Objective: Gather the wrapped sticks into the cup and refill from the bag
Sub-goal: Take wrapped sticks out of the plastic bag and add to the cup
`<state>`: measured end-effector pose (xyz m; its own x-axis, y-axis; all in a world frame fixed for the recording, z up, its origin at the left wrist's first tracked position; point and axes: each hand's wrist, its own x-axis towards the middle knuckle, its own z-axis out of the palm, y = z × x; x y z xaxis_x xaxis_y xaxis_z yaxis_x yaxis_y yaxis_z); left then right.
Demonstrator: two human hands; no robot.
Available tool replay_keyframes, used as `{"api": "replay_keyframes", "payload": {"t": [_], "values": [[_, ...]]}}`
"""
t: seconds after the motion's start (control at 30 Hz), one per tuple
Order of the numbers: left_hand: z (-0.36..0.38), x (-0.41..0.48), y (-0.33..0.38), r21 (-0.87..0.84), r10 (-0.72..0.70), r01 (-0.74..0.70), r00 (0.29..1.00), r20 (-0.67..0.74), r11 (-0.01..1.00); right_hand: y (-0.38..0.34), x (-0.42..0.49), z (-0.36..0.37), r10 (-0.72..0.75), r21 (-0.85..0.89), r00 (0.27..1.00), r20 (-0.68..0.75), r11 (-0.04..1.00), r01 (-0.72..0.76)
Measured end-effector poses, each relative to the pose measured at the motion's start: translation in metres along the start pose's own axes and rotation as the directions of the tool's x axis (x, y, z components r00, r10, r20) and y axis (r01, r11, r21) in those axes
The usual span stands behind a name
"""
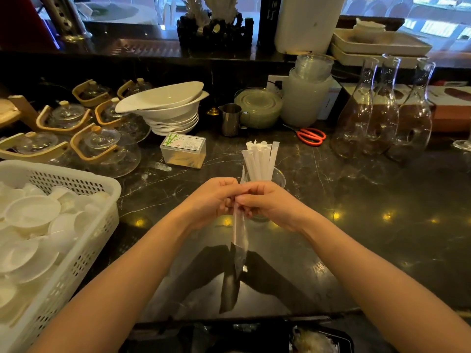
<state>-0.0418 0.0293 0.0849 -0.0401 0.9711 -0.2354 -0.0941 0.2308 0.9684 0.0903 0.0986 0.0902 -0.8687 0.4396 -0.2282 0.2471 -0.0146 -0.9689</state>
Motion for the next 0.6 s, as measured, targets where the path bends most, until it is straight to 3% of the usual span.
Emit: {"api": "replay_keyframes", "payload": {"t": [0.6], "values": [[0.0060,-0.0055,-0.0003,0.039,0.026,-0.028,0.998,0.057,0.999,0.0035,-0.0051,-0.0016,0.005,0.075,0.999,-0.038,0.997,-0.003]]}}
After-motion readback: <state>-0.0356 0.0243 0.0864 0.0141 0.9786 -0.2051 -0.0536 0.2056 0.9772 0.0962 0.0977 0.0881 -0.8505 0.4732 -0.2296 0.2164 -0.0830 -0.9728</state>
